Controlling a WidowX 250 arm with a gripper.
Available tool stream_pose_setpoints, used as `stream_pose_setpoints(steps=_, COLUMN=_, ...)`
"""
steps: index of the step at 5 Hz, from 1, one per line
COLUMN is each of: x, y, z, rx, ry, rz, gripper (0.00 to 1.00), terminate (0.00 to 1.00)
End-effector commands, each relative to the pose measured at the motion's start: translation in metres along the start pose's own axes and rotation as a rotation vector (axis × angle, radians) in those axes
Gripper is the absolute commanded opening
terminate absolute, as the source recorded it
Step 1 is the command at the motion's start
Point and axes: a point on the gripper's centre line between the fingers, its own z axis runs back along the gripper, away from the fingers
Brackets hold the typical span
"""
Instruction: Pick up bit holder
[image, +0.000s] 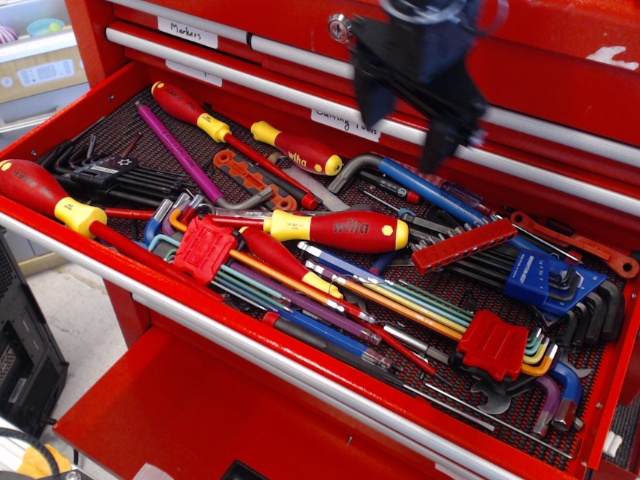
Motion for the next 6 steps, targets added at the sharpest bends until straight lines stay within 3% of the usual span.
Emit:
stream_pose_setpoints(steps=1, x=0.022, y=-0.022, z=-0.009, rx=-0.016, ry=-0.046, rz=-0.071, gripper=1.0, terminate=0.0)
stream_pose_setpoints(steps=5, x=0.021, y=-0.029, z=-0.077, rx=-0.039, ry=-0.125, rz=-0.194, gripper=1.0, terminate=0.0)
stream_pose_setpoints(steps=6, x=0.02, y=-0.029, z=-0.092, rx=-0.067, ry=-0.139, rz=-0.197, gripper=1.0, terminate=0.0)
